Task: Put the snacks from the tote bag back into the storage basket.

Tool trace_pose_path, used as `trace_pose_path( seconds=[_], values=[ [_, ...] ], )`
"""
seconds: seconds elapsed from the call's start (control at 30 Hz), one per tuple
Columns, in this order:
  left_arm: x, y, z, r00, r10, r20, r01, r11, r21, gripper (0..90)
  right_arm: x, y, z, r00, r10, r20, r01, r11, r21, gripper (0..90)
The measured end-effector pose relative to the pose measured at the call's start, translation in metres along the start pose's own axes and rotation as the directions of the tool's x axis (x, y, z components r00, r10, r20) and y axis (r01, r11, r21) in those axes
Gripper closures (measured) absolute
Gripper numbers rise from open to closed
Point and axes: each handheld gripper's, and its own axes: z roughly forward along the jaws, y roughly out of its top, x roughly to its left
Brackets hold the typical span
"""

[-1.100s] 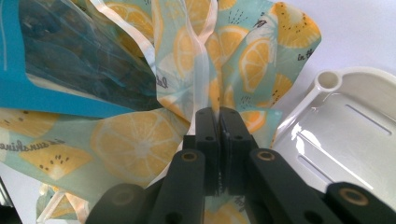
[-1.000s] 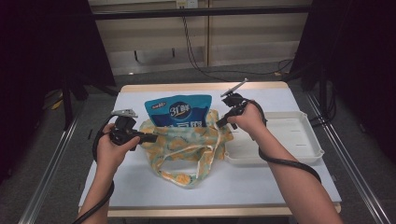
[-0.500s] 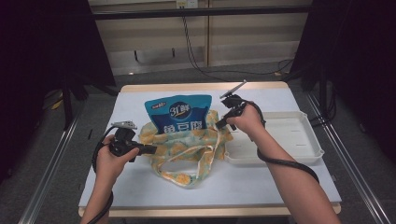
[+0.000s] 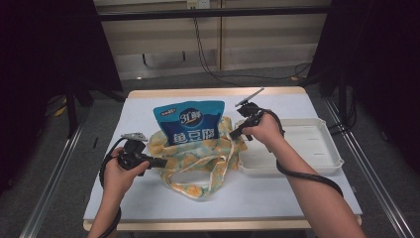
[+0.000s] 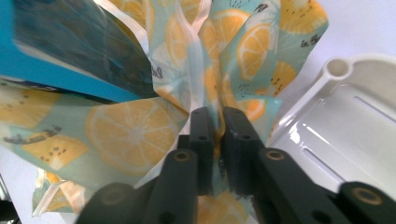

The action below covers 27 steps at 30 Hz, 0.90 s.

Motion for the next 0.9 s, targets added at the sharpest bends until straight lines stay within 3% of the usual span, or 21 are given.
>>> trace_pose_path(
  seconds=[0.27,0.43,0.67,0.77,0.9],
  values=[
    [-0.001,0.003,-0.002,1.0,-0.003,0.002,0.003,0.9998,-0.018,90.0,0.012,-0.004,-0.021,0.9968,-0.079,-0.004,0.079,0.996,-0.027,66.1],
    [-0.002,0.004,-0.002,1.0,-0.006,0.004,0.006,0.9997,-0.022,90.0,0.017,-0.009,-0.028,0.996,-0.083,-0.032,0.081,0.995,-0.05,59.0],
    [-0.002,0.005,-0.001,0.9999,-0.012,-0.001,0.012,0.9988,-0.047,90.0,0.021,-0.017,-0.025,0.9928,-0.105,-0.058,0.102,0.993,-0.053,50.4],
    [-0.001,0.005,0.0,0.9999,-0.016,-0.001,0.016,0.9988,-0.047,90.0,0.024,-0.017,-0.021,0.9883,-0.138,-0.066,0.135,0.99,-0.044,45.3],
    [0.002,0.002,0.002,0.9997,-0.024,0.007,0.024,0.9995,-0.021,90.0,0.027,-0.018,-0.015,0.986,-0.15,-0.073,0.148,0.988,-0.044,44.3]
  ],
)
